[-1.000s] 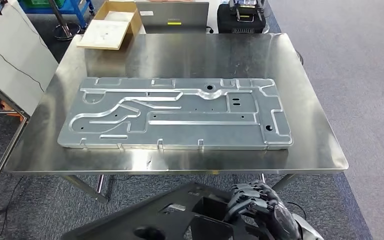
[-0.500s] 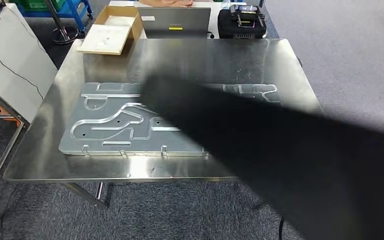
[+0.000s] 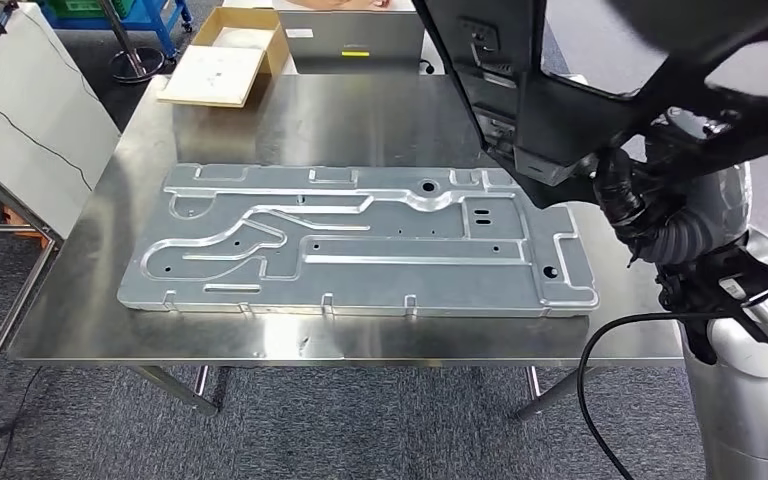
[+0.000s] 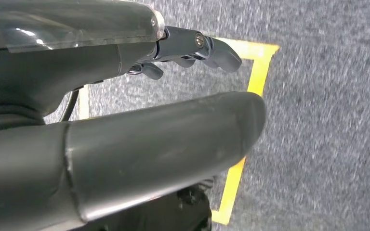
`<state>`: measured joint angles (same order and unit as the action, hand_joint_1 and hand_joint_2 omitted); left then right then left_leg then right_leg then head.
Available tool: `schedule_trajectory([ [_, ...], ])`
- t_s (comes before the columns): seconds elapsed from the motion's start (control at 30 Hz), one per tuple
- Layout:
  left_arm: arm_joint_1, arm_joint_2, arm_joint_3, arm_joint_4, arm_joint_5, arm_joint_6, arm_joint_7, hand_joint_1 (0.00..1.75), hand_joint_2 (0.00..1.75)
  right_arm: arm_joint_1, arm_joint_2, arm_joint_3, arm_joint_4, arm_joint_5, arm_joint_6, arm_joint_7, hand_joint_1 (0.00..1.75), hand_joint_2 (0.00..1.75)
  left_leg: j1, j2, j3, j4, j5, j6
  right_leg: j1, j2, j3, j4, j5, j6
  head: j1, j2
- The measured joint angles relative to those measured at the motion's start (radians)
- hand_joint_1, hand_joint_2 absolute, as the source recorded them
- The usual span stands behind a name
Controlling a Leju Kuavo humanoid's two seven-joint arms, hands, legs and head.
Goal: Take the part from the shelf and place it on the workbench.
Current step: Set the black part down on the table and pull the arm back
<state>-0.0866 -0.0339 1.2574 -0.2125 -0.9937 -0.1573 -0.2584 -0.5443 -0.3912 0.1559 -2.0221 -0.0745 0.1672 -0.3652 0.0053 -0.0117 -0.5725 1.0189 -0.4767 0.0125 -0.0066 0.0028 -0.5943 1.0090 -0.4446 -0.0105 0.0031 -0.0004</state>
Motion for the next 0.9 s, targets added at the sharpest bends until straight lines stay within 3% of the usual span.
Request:
schedule_trajectory([
  [0.07, -0.001, 0.000, 0.000, 0.000, 0.000, -0.001, 0.000, 0.00, 0.00, -0.004, 0.000, 0.000, 0.004, 0.000, 0.000, 0.000, 1.75, 1.75, 0.002, 0.003, -0.037, 0.081, -0.048, -0.010, -0.005, -0.003, 0.007, -0.008, 0.002, -0.010, 0.000, 0.000],
  [0.13, 0.000, 0.001, 0.000, 0.000, 0.000, -0.001, 0.000, 0.00, 0.00, -0.007, 0.000, 0.001, 0.007, 0.000, 0.000, 0.000, 1.75, 1.75, 0.004, 0.005, -0.105, 0.218, -0.106, -0.017, -0.005, -0.005, 0.007, -0.008, 0.000, -0.015, 0.000, 0.000],
  [0.17, 0.001, 0.001, 0.000, 0.000, 0.000, -0.001, 0.000, 0.00, 0.00, -0.007, 0.000, 0.001, 0.009, 0.000, 0.000, 0.000, 1.75, 1.75, 0.005, 0.005, -0.130, 0.263, -0.117, -0.020, -0.004, -0.005, 0.008, -0.008, -0.001, -0.015, 0.000, 0.000],
  [0.2, 0.002, 0.001, 0.000, 0.000, 0.000, -0.001, 0.000, 0.00, 0.00, -0.007, 0.000, 0.002, 0.011, 0.000, 0.000, 0.000, 1.75, 1.75, 0.006, 0.005, -0.139, 0.274, -0.108, -0.021, -0.005, -0.005, 0.009, -0.007, -0.002, -0.014, 0.000, 0.000],
  [0.23, 0.002, 0.001, 0.000, 0.000, 0.000, -0.001, 0.000, 0.00, 0.00, -0.007, 0.000, 0.002, 0.013, 0.000, 0.001, 0.000, 1.75, 1.75, 0.007, 0.005, -0.126, 0.243, -0.079, -0.021, -0.005, -0.004, 0.011, -0.006, -0.004, -0.013, 0.000, 0.000],
  [0.3, 0.002, 0.001, 0.000, 0.000, 0.000, -0.001, 0.000, 0.00, 0.00, -0.007, 0.000, 0.002, 0.014, 0.000, 0.001, 0.000, 1.75, 1.75, 0.007, 0.006, -0.062, 0.106, -0.005, -0.016, -0.005, -0.004, 0.017, -0.004, -0.010, -0.007, 0.000, 0.000],
  [0.37, 0.001, 0.002, 0.000, 0.000, 0.000, -0.001, 0.000, 0.00, 0.00, -0.008, 0.000, 0.002, 0.015, 0.000, 0.000, 0.000, 1.75, 1.75, 0.004, 0.006, -0.016, 0.006, 0.028, -0.008, -0.001, -0.003, 0.018, 0.000, -0.014, 0.001, 0.000, 0.000],
  [0.47, 0.001, 0.002, -0.001, 0.000, -0.001, -0.002, -0.002, 0.00, 0.00, -0.014, 0.000, 0.002, 0.019, 0.024, -0.005, 0.018, 1.75, 1.75, 0.003, 0.005, -0.008, -0.015, 0.028, 0.006, -0.001, -0.003, 0.015, -0.001, -0.015, 0.016, 0.000, 0.000],
  [0.53, 0.000, 0.002, -0.001, 0.000, -0.005, -0.006, -0.004, 0.00, 0.00, -0.036, -0.005, 0.007, 0.045, 0.080, -0.014, 0.054, 1.75, 1.75, 0.006, 0.006, -0.003, -0.024, 0.033, 0.018, -0.003, -0.003, 0.003, 0.030, -0.038, 0.027, 0.000, 0.000],
  [0.63, -0.004, 0.002, -0.003, 0.000, -0.016, -0.011, -0.006, 0.00, 0.00, -0.086, -0.019, 0.036, 0.148, 0.246, -0.052, 0.103, 1.75, 1.75, 0.008, 0.009, -0.001, -0.027, 0.034, 0.029, -0.008, -0.003, -0.080, 0.203, -0.121, 0.040, 0.000, 0.000],
  [0.67, -0.005, 0.002, -0.004, 0.000, -0.019, -0.012, -0.007, 0.00, 0.00, -0.100, -0.024, 0.056, 0.195, 0.328, -0.073, 0.118, 1.75, 1.75, 0.007, 0.009, -0.001, -0.027, 0.033, 0.029, -0.009, -0.003, -0.107, 0.255, -0.135, 0.043, 0.000, 0.000],
  [0.7, -0.005, 0.002, -0.005, 0.000, -0.022, -0.013, -0.007, 0.00, 0.00, -0.114, -0.028, 0.082, 0.246, 0.415, -0.094, 0.135, 1.75, 1.75, 0.007, 0.008, 0.000, -0.027, 0.033, 0.029, -0.010, -0.003, -0.121, 0.275, -0.130, 0.044, 0.000, 0.000],
  [0.73, -0.005, 0.002, -0.007, 0.000, -0.026, -0.013, -0.007, 0.00, 0.00, -0.129, -0.032, 0.110, 0.296, 0.493, -0.111, 0.149, 1.75, 1.75, 0.007, 0.008, 0.000, -0.026, 0.033, 0.028, -0.011, -0.003, -0.115, 0.255, -0.105, 0.044, 0.000, 0.000],
  [0.83, -0.006, 0.003, -0.014, 0.000, -0.038, -0.022, -0.007, 0.00, 0.00, -0.180, -0.033, 0.211, 0.437, 0.663, -0.136, 0.179, 1.75, 1.75, 0.006, 0.005, -0.001, -0.023, 0.029, 0.021, -0.011, -0.003, -0.033, 0.071, -0.008, 0.035, 0.000, 0.000],
  [0.9, -0.009, 0.002, -0.022, 0.000, -0.047, -0.041, -0.010, 0.00, 0.00, -0.230, -0.004, 0.303, 0.557, 0.810, -0.116, 0.186, 1.75, 1.75, 0.005, 0.006, -0.007, -0.021, 0.029, 0.009, -0.004, -0.001, -0.009, 0.010, 0.005, 0.025, 0.000, 0.000],
])
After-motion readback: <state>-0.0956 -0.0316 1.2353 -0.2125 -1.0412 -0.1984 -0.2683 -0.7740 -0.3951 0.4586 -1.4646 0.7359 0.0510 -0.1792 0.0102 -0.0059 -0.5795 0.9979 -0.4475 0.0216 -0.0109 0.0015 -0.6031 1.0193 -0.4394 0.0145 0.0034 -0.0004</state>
